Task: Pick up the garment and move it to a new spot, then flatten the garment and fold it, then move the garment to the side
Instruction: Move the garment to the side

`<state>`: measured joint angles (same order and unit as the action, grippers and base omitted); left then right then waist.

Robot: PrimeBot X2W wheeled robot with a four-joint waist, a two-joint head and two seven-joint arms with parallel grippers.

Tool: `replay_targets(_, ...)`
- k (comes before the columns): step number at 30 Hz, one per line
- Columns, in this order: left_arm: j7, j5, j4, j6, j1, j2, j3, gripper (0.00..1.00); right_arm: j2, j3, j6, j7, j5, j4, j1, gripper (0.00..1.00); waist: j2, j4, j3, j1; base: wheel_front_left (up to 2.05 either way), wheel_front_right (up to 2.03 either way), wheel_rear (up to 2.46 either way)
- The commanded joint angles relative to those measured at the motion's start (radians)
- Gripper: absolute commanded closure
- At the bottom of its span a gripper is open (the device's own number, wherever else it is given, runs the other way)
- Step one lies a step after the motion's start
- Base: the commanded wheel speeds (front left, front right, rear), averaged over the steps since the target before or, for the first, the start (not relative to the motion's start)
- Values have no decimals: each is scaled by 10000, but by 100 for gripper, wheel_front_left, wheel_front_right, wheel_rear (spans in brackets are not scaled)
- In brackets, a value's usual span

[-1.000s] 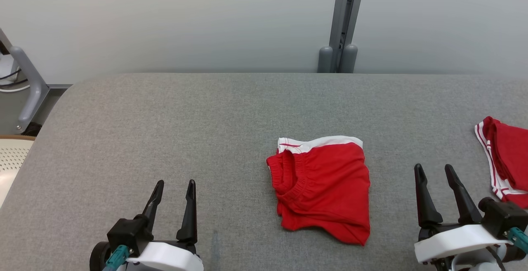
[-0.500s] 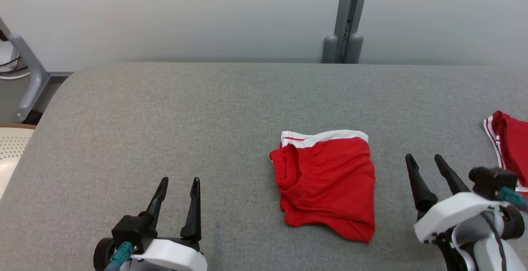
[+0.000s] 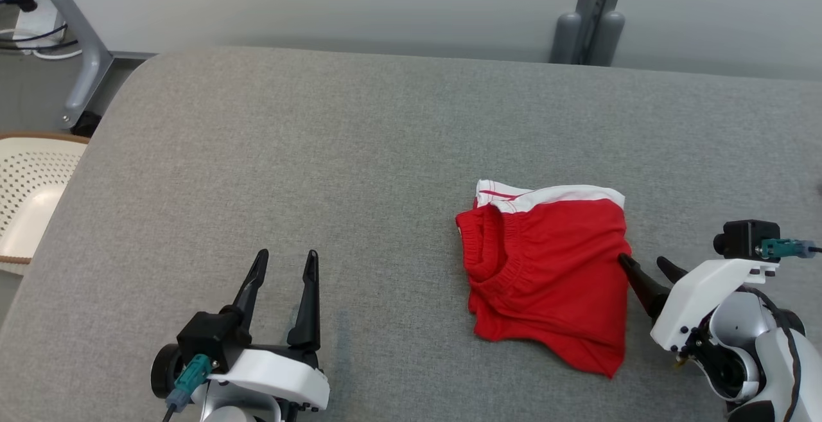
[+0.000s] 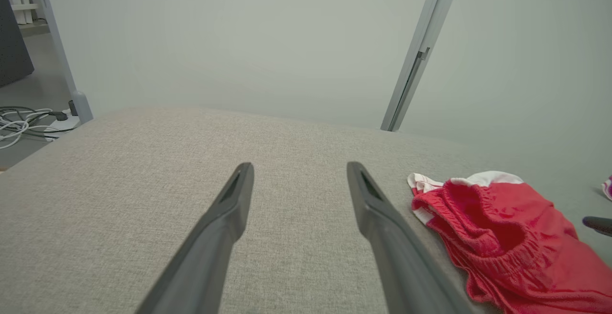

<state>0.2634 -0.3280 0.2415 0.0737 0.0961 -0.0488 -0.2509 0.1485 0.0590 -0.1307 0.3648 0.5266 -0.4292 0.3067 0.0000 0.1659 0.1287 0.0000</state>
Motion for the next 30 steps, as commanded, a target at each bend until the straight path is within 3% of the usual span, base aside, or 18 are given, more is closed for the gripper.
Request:
replay_targets(1, 13, -63, -33, 74, 171, -37, 2, 0, 126, 25, -2, 157, 108, -121, 138, 0, 0, 186, 180, 0, 0, 0, 0)
replay_targets(11, 13, -132, -92, 163, 301, -37, -17, 0, 187, 315, -2, 658, 699, -888, 510, 0, 0, 467, 414, 0, 0, 0, 0)
replay_targets(12, 13, -132, -97, 173, 304, -37, -5, 0, 176, 346, -2, 664, 761, -926, 530, 5, 0, 461, 420, 0, 0, 0, 0)
replay_targets(14, 13, -117, -111, 187, 299, -37, 28, 0, 146, 399, -2, 689, 844, -1021, 598, 51, 0, 428, 429, 0, 0, 0, 0)
replay_targets(15, 13, -108, -115, 195, 303, -37, 37, 0, 138, 412, -2, 691, 881, -1080, 647, 59, 0, 405, 435, 0, 0, 0, 0)
replay_targets(17, 13, -89, -116, 182, 328, -37, 27, 0, 132, 464, -2, 628, 948, -1186, 748, 90, 0, 350, 446, 0, 0, 0, 0)
replay_targets(18, 13, -81, -116, 178, 338, -39, 27, 0, 133, 495, -2, 577, 982, -1230, 796, 100, 0, 314, 453, 0, 0, 0, 0)
replay_targets(30, 13, 141, -141, 81, 351, -40, 203, 0, 857, 1043, -2, 442, 1430, -1044, 1256, 100, 0, -847, 462, 0, 0, 0, 0)
